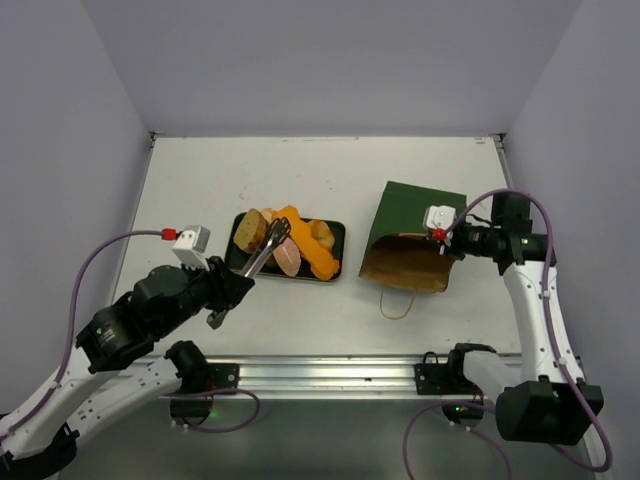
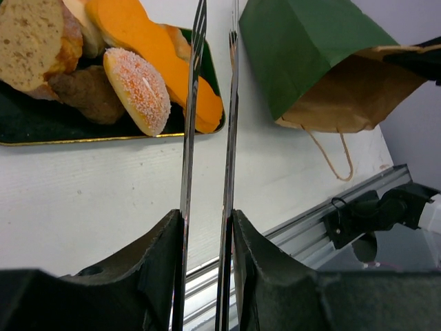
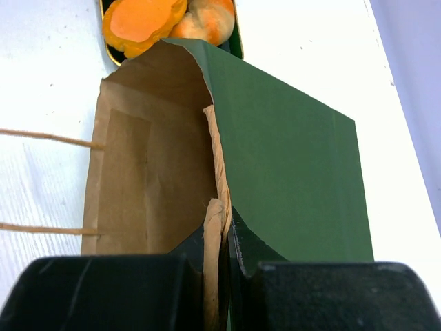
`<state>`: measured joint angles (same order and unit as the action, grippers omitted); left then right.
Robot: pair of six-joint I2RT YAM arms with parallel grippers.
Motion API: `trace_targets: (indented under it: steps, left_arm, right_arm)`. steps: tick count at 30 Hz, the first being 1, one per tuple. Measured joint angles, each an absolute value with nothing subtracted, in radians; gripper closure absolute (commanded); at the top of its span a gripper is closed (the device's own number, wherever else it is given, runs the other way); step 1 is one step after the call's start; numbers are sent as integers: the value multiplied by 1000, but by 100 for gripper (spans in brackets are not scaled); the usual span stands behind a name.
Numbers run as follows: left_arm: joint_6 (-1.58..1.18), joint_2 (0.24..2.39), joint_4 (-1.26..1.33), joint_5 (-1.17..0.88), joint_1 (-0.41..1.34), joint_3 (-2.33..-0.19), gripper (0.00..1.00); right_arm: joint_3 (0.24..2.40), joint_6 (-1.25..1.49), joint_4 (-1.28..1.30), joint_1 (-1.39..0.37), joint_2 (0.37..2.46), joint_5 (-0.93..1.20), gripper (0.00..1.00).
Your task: Take the fake bread out of the paper bag
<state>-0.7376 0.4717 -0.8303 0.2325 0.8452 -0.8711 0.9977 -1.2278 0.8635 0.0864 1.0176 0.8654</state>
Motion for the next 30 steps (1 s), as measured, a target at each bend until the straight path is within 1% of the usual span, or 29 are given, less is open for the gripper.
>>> trace_targets:
  steps: [3,6,10,13,17,21,22,26,30]
  left_arm:
    - [-712,457,-810,194,845,-833,63]
    - [-686,449,-789,145,844,-800,63]
    - [-657,448,-764,104,845,-785,63]
    - [-640,455,-743,109,844,-785,64]
    - [-624,493,-717,130,844,-786,65]
    - [-580,539,-682,132,844,-785,65]
    - [-572,548,-662,123,844,-781,67]
    - [-530,620,-492,22,846,-694,68]
    - [-508,765,-369,-42,899,-603,68]
  right_arm:
    - [1021,-1274,907,86,1030,865,100]
    - [1014,-1225,868,86,1032,833,100]
    - [981,-1015,696,86,1034,727,100]
    - [957,-836,552,86,1039,653,100]
    - [958,-603,423,88,1060,588,100]
    - [992,-428,381,89,1085,561,100]
    - [1001,-392,374,90,1087,556,100]
    - [1037,-254,350,96,1097,498,100]
    - [1076,-157,333,109,1126,453,100]
